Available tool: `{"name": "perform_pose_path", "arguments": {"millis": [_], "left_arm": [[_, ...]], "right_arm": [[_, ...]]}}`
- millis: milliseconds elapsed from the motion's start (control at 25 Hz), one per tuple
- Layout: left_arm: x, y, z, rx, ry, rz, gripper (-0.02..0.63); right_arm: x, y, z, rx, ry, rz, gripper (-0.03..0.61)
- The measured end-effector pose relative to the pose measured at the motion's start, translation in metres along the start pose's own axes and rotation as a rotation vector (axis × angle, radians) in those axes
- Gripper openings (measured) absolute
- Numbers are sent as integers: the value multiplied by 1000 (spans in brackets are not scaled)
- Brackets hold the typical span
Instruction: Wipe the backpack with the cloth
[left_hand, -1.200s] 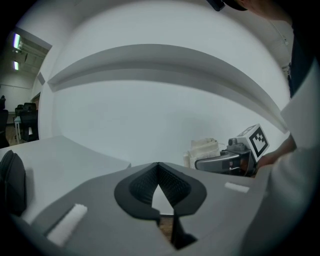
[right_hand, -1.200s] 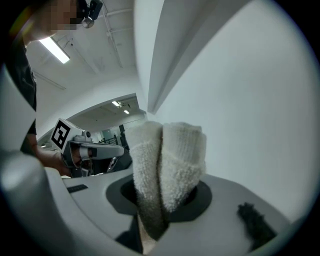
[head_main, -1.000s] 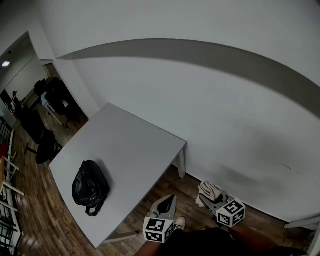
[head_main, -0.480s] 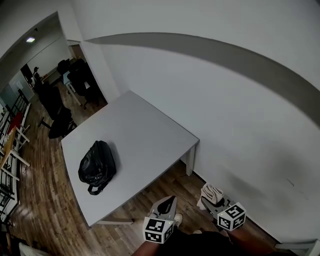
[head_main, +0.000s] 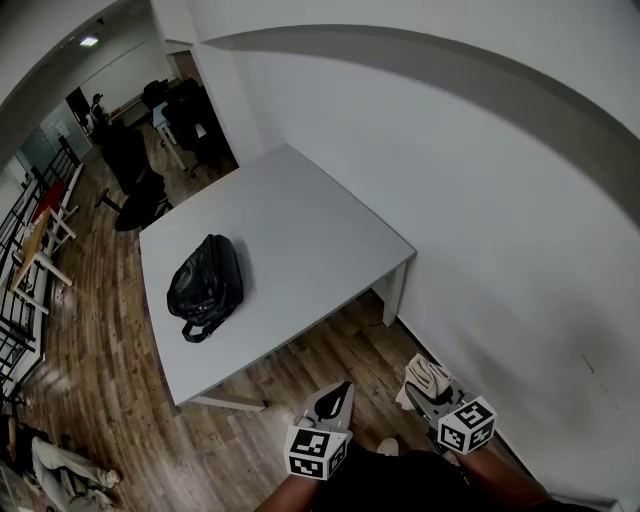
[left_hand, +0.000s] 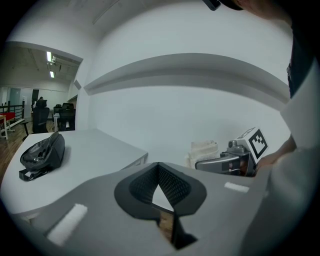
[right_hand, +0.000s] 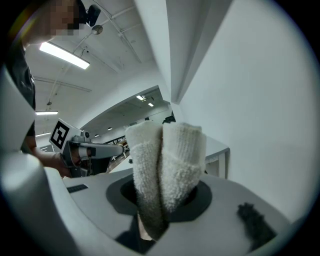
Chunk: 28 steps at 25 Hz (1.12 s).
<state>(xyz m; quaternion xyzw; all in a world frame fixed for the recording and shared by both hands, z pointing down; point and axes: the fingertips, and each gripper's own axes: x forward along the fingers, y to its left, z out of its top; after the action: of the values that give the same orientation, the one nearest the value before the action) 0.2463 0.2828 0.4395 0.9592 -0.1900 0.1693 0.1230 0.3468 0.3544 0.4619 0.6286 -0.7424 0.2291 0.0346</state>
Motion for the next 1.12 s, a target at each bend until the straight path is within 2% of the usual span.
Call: {"name": "perform_pose_path", "arguments": {"millis": [360, 840, 1120], "left_arm": [[-37, 15, -13, -34, -18, 116, 6], [-107, 65, -39, -90, -41, 320, 6], [-136, 94, -57, -120, -52, 394, 6]], "right_arm": [[17, 32, -11, -24, 28, 117, 100], [73, 97, -16, -103, 69, 317, 100], [106, 132, -23, -132, 83, 393, 100]]}}
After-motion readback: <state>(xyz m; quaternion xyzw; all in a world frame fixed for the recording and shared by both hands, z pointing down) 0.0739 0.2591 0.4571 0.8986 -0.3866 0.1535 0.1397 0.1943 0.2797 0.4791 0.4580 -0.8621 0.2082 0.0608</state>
